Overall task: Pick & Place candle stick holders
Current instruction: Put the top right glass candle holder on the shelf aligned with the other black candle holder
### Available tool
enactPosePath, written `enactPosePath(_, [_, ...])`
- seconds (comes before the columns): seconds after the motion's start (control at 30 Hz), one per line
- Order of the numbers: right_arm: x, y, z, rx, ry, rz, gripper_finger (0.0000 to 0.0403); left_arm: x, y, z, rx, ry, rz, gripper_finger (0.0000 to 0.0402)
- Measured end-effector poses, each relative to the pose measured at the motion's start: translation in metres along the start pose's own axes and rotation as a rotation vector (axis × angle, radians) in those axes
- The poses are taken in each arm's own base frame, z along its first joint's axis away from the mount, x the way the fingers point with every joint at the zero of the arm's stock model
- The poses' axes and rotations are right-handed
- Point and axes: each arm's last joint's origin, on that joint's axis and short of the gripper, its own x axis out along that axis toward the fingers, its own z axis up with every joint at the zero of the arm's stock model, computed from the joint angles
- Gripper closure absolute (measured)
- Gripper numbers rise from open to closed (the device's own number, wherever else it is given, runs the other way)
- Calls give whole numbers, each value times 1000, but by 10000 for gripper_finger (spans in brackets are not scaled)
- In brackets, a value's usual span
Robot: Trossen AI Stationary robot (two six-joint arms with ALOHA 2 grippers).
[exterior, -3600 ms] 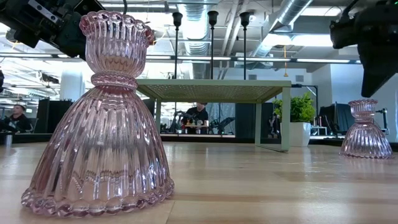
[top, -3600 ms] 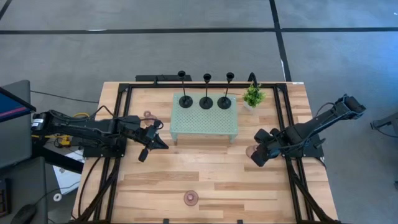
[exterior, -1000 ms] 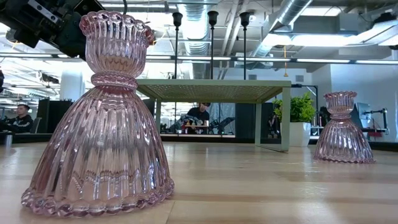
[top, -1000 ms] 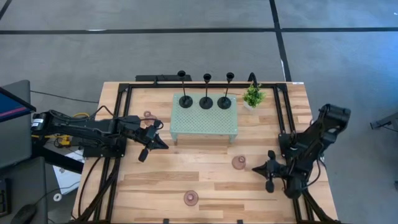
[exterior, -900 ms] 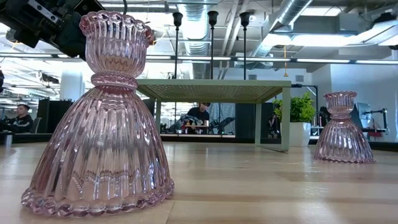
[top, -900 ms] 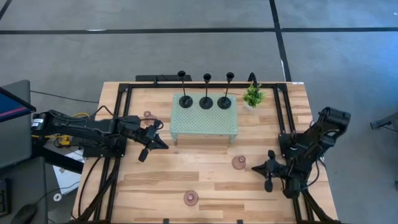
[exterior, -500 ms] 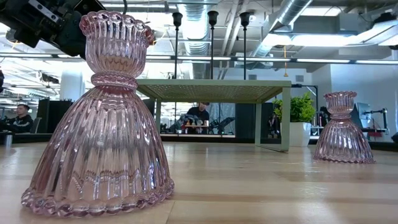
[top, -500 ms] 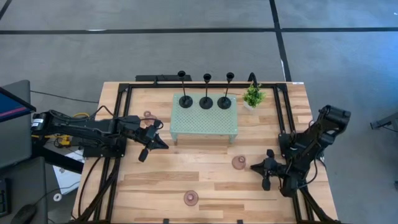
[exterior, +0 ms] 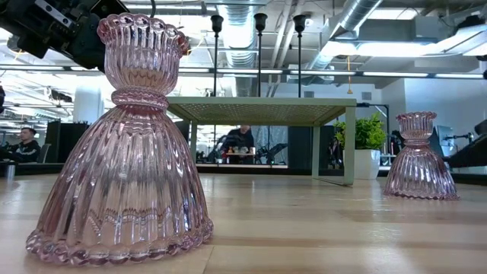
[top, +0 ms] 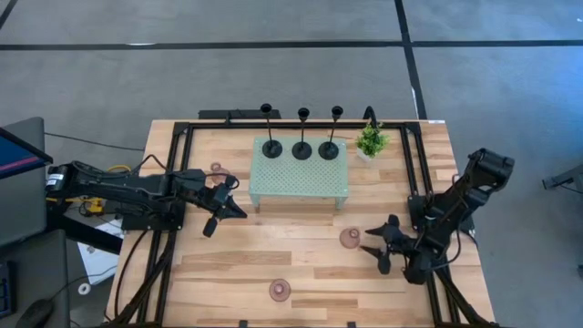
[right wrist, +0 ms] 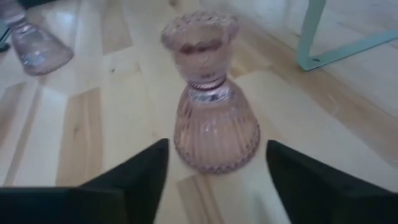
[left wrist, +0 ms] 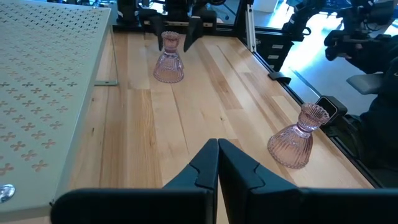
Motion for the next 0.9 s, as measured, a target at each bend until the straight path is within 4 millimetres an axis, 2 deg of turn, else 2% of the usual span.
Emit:
enactPosePath(0.2, [8,-1,5,43,-6,-35,52,0,0,0,0,0,0,392])
enactPosePath(0.33, [12,0,8,75,6,-38,21,0,0,0,-1,2,0,392])
enactPosePath(0.47, [15,2,11,59,-6,-35,10,1,0,-1,-3,9,0,392])
enactPosePath(0.7, [26,5,22,14,-44,-41,18,7,2,-6,-17,54,0,392])
enactPosePath(0.9, [37,0,30,18,-61,-104,17,15,5,-13,-33,106,1,392])
